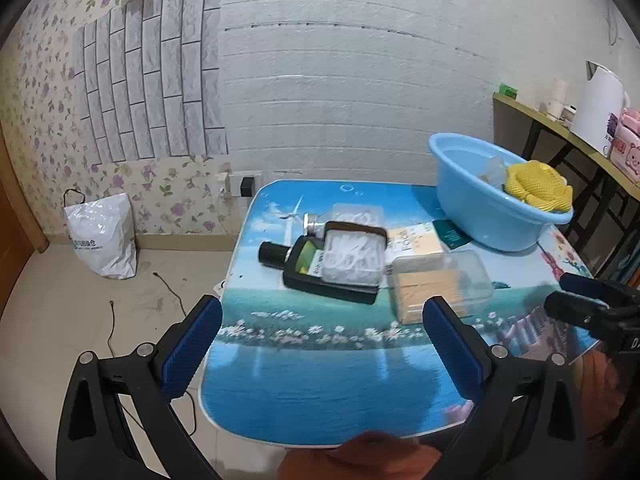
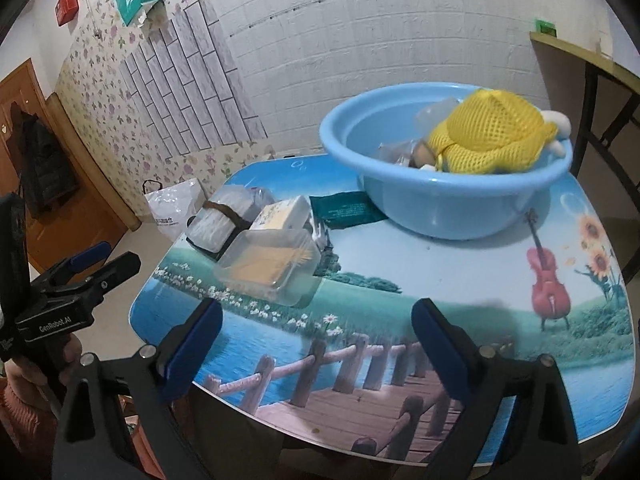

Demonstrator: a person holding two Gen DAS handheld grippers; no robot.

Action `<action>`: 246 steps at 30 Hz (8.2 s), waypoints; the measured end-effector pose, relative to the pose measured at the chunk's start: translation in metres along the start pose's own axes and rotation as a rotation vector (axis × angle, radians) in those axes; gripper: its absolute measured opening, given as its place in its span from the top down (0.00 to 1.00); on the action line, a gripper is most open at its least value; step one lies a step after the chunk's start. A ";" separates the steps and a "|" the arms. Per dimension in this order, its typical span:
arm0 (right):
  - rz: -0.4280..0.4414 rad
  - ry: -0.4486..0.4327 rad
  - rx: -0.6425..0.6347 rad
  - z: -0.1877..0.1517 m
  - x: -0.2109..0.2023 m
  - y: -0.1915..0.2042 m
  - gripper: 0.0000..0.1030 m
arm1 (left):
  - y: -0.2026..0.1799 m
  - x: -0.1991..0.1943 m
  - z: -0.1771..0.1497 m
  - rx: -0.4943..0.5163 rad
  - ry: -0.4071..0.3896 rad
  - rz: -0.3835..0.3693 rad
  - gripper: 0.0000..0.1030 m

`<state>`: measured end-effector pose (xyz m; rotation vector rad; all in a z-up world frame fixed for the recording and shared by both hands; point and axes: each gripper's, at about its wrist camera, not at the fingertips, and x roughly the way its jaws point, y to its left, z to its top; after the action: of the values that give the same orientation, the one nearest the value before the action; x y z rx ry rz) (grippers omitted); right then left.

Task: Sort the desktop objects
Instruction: 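Grip the floss-pick box with the left tool while the right grips the toothpick box, then lift the floss-pick box with the left tool while the right raises the toothpick box, then carry both boxes over the basin and open both tools to drop them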

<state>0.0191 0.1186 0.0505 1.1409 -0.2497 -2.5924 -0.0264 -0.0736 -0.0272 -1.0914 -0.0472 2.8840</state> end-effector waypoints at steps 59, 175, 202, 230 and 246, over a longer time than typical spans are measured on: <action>0.165 0.071 -0.024 0.011 0.048 0.006 0.64 | -0.015 0.074 0.005 0.049 0.103 -0.138 0.47; -0.233 0.011 -0.143 -0.042 0.027 -0.054 0.00 | -0.069 0.051 -0.059 0.134 0.092 -0.096 0.00; -0.238 -0.025 -0.121 -0.041 0.021 -0.059 0.14 | -0.069 0.048 -0.058 0.135 0.075 -0.102 0.13; -0.159 -0.212 -0.081 -0.022 -0.038 -0.060 0.69 | -0.087 0.008 -0.014 0.118 -0.038 -0.151 0.45; -0.161 -0.425 -0.079 0.028 -0.106 -0.068 0.69 | -0.129 0.006 0.054 0.156 -0.111 -0.239 0.45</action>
<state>0.0531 0.2191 0.1235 0.5936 -0.1463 -2.9389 -0.0615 0.0548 0.0159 -0.8367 0.0389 2.6794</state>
